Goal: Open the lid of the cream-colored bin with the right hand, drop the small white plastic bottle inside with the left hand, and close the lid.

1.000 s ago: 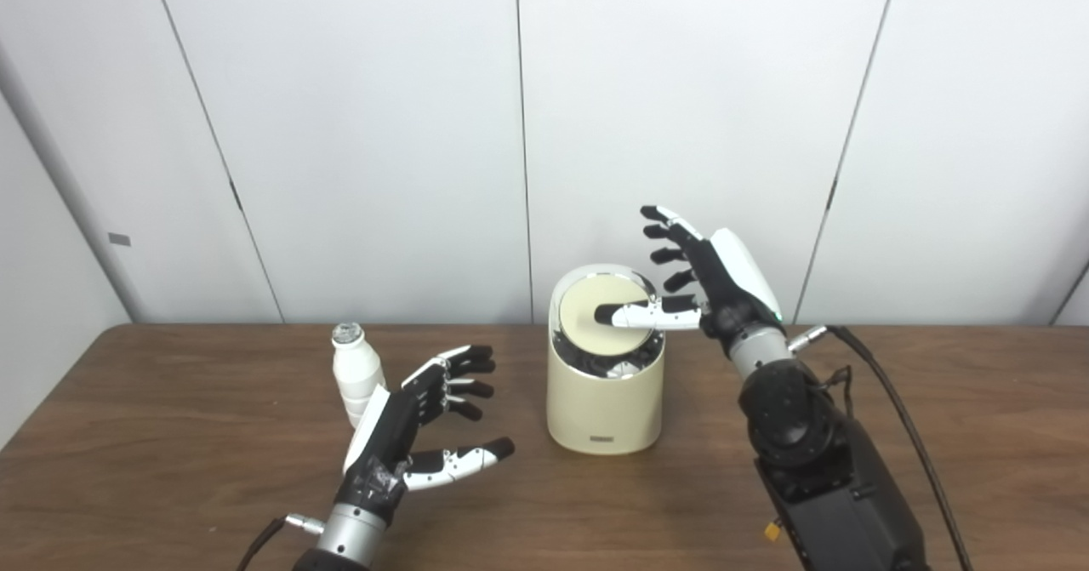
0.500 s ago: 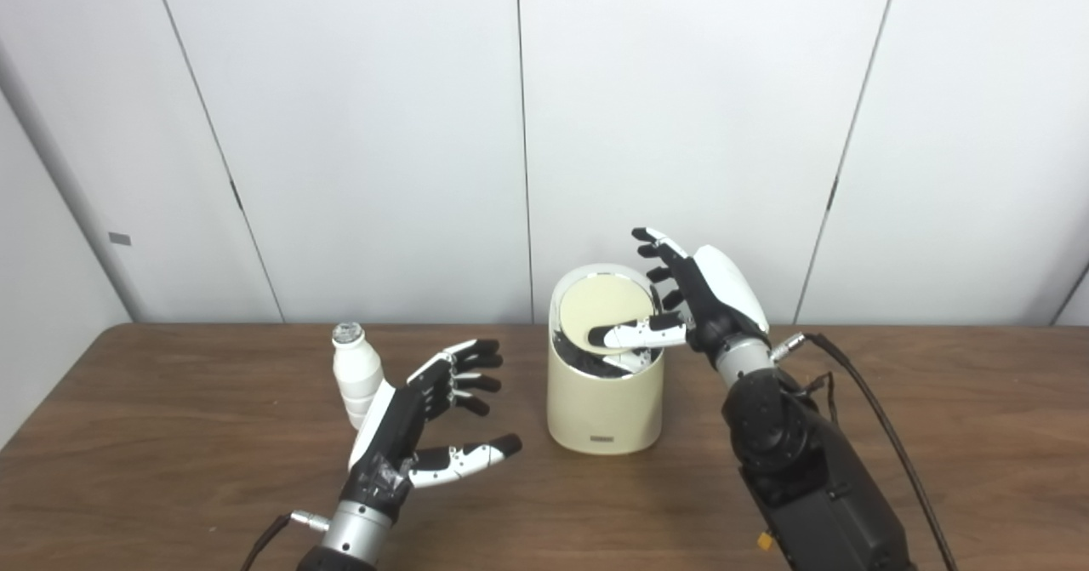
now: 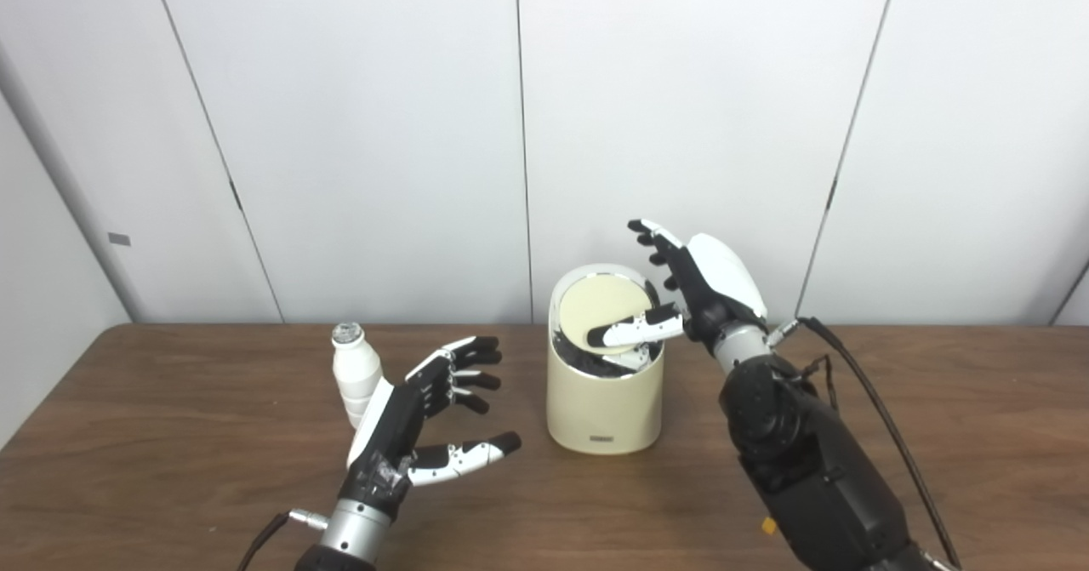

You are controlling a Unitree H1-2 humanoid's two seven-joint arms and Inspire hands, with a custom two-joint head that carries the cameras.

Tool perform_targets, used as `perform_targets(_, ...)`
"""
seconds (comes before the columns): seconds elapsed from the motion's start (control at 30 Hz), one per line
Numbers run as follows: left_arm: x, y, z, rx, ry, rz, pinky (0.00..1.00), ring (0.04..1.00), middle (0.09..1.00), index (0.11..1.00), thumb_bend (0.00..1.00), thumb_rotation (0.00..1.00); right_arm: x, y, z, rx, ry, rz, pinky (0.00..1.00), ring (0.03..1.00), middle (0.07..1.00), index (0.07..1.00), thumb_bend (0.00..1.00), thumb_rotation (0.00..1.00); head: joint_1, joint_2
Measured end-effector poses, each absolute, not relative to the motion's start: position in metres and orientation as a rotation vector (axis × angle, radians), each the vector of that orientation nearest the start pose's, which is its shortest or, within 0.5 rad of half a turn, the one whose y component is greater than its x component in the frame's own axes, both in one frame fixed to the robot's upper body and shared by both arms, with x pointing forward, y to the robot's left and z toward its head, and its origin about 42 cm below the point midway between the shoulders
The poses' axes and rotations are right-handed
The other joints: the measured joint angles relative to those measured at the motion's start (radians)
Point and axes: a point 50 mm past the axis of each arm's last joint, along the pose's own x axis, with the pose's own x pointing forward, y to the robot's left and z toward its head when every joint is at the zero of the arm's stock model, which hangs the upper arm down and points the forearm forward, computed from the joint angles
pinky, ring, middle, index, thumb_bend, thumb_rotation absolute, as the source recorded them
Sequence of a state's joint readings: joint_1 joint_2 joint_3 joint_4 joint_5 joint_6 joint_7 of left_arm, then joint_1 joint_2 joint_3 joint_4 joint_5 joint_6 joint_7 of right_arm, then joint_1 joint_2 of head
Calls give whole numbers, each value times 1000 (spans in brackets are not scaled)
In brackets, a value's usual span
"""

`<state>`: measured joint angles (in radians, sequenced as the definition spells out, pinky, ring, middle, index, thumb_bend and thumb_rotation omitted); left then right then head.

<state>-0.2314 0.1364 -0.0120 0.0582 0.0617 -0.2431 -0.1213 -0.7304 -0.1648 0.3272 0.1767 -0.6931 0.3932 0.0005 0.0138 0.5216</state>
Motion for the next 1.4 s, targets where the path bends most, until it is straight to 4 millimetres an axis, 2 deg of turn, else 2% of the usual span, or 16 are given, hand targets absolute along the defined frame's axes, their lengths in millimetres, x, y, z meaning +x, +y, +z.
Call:
perform_targets(0.2, 352, 226, 170, 220, -397, -190, 601, 697, 780, 809, 734, 60, 462, -121, 305, -1146, -383, 2, 588, 761, 885, 878, 909, 108, 2, 6)
perform_targets(0.37, 351, 226, 173, 217, -394, -190, 601, 699, 781, 810, 732, 62, 459, -114, 310, -1217, -414, 2, 599, 762, 886, 868, 930, 86, 5, 14)
perform_targets(0.6, 351, 226, 173, 217, -391, -191, 614, 708, 790, 816, 726, 54, 459, -114, 309, -1244, -409, 3, 593, 754, 874, 865, 930, 145, 6, 12)
perform_targets(0.7, 351, 226, 173, 217, -391, -192, 605, 705, 788, 815, 730, 60, 458, -116, 309, -1236, -397, -2, 596, 757, 866, 869, 894, 188, 5, 11)
perform_targets(0.83, 351, 227, 173, 219, -391, -192, 591, 698, 783, 813, 730, 59, 453, -132, 302, -1094, -305, 41, 608, 798, 871, 871, 857, 271, 0, 8)
perform_targets(0.97, 351, 227, 173, 220, -390, -193, 583, 692, 779, 809, 728, 49, 445, -148, 295, -871, -218, 78, 613, 789, 857, 867, 835, 316, -6, 6)
perform_targets(1.07, 351, 227, 173, 219, -389, -193, 596, 695, 780, 811, 732, 48, 431, -164, 306, -678, -221, 62, 588, 771, 873, 882, 796, 330, -8, 5)
perform_targets(1.2, 352, 225, 172, 217, -385, -197, 601, 696, 781, 812, 733, 58, 414, -169, 320, -551, -288, 57, 562, 749, 845, 872, 746, 328, -11, 5)
perform_targets(1.27, 352, 225, 172, 217, -386, -197, 607, 701, 783, 813, 732, 53, 403, -177, 310, -499, -308, 43, 589, 757, 835, 870, 750, 284, -14, 3)
perform_targets(1.4, 352, 230, 172, 219, -384, -189, 607, 705, 787, 814, 729, 54, 383, -204, 260, -359, -229, 11, 682, 809, 870, 873, 739, 203, -15, 3)
